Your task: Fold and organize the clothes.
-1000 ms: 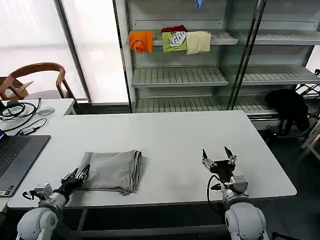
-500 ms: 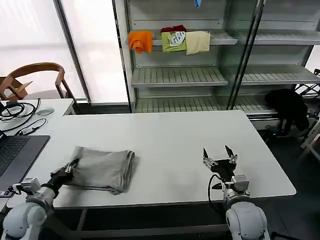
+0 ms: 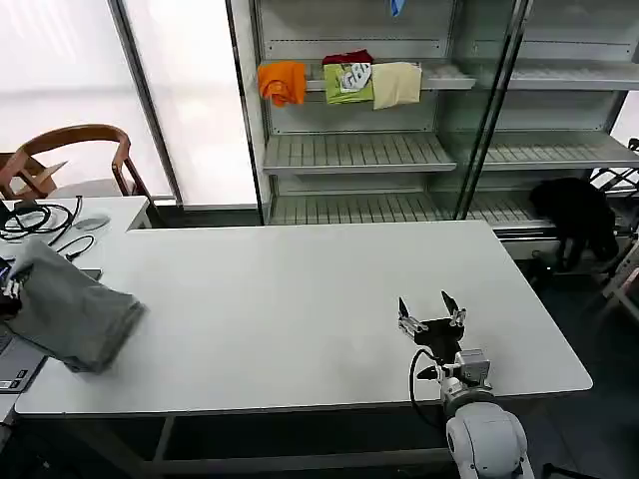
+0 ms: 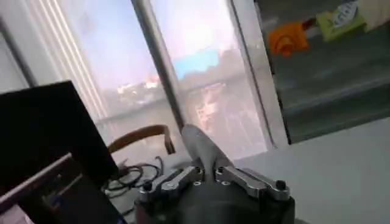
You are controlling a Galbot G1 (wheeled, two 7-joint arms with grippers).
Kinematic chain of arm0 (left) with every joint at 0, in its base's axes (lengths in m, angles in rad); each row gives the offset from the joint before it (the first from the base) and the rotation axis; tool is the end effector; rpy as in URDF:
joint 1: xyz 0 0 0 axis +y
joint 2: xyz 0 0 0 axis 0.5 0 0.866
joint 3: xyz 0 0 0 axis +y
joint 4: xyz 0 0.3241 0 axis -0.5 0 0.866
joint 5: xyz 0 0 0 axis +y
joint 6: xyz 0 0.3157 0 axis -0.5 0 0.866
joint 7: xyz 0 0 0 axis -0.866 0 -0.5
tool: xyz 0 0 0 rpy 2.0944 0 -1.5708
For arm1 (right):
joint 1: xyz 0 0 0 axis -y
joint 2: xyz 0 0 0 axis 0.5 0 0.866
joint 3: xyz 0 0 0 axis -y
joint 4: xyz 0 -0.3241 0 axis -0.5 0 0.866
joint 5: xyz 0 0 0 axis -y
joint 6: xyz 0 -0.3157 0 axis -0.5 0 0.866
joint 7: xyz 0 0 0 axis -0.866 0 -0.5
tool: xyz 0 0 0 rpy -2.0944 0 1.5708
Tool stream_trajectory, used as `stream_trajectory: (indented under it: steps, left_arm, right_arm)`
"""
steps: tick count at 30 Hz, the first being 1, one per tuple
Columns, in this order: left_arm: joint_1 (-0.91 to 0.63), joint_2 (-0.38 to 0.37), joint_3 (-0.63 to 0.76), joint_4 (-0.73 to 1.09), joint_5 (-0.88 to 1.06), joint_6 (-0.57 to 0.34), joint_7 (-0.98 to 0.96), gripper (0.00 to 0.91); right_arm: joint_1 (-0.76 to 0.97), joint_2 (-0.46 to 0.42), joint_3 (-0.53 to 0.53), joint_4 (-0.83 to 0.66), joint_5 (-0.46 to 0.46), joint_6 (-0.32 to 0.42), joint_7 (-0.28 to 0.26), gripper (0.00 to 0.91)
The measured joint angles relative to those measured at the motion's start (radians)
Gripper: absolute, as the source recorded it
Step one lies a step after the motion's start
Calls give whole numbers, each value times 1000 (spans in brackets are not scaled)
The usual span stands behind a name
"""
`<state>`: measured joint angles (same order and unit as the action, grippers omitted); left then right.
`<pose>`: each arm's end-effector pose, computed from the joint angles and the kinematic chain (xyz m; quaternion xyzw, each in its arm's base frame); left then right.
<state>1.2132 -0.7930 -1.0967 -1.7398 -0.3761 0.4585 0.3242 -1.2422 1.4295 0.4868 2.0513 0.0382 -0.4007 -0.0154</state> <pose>0.2455 0.3104 -0.1168 0.0640 -0.9780 -0.1692 0.1042 0.2400 -0.0149 -0.2287 0.0419 -0.9961 0.0490 0.0601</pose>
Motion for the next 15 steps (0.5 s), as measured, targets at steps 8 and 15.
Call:
stream_trajectory:
  steps: [8, 15]
  left_arm:
    - [8, -40, 42, -102, 107, 13, 16, 20]
    - [15, -268, 237, -102, 297, -60, -27, 20]
  right_arm:
    - [-17, -9, 10, -5, 9, 14, 4, 907]
    - [-41, -26, 28, -8, 24, 25, 9, 907]
